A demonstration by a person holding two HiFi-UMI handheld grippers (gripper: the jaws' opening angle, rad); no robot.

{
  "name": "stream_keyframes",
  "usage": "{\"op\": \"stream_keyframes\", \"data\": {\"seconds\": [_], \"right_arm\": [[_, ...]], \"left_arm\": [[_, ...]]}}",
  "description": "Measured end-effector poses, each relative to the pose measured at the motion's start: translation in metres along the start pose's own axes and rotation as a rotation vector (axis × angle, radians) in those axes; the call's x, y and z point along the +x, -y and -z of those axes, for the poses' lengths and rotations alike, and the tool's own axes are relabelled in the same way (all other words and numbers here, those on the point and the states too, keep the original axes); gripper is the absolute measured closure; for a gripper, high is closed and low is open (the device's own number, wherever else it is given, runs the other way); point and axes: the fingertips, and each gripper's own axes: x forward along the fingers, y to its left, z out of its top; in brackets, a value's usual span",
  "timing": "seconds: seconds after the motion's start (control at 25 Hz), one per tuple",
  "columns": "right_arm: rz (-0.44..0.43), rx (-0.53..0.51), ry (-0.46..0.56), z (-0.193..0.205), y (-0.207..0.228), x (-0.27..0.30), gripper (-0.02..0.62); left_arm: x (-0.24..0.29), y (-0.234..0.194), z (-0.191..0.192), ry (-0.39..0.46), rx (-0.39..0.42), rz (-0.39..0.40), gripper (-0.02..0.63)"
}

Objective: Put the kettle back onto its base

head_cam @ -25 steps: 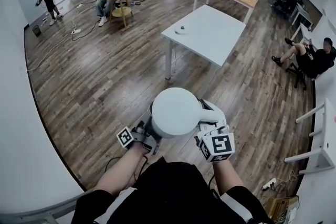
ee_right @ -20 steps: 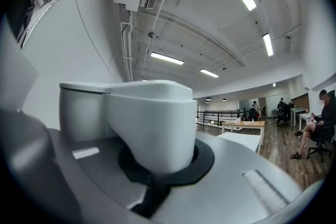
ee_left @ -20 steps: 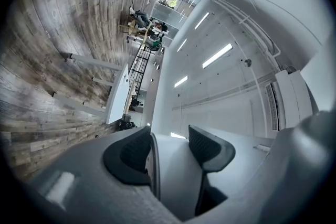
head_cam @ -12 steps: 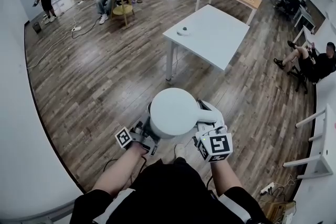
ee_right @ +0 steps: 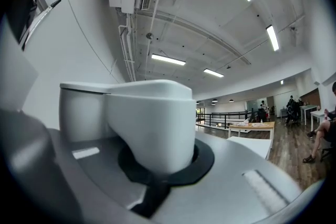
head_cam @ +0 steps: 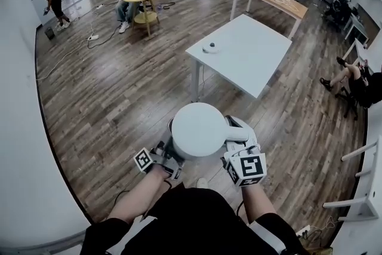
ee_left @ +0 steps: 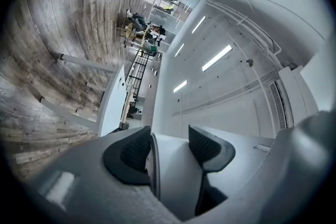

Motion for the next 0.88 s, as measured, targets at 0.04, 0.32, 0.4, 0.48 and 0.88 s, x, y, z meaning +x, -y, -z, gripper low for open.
{"op": "stream_keyframes", "data": {"seconds": [0.04,0.32,0.4,0.48,0.88], "right_arm": [[-0.002,0.003,0.002,0.0,0.008,0.004,0.589],[-0.025,0.0,0.001,0.003,0.051,0.028,0.589],[-0.025,-0.012,-0.008,0.006,0.062,0.031,0.59],[-0.026,-0.019,-0.016,0.008,0.071,0.034,0.589],[-0.045,0.024,-0.029,0.027,0.098,0.05,0.591]], "left_arm": [[0.008,-0.002,0.001,0.002,0.003,0.001,0.383],[0.049,-0.024,0.005,0.023,0.009,0.001,0.383],[0.058,-0.032,0.009,0.027,0.007,-0.004,0.383],[0.066,-0.038,0.012,0.03,0.007,-0.008,0.383],[0.083,-0.059,0.011,0.045,0.025,-0.034,0.385]]}}
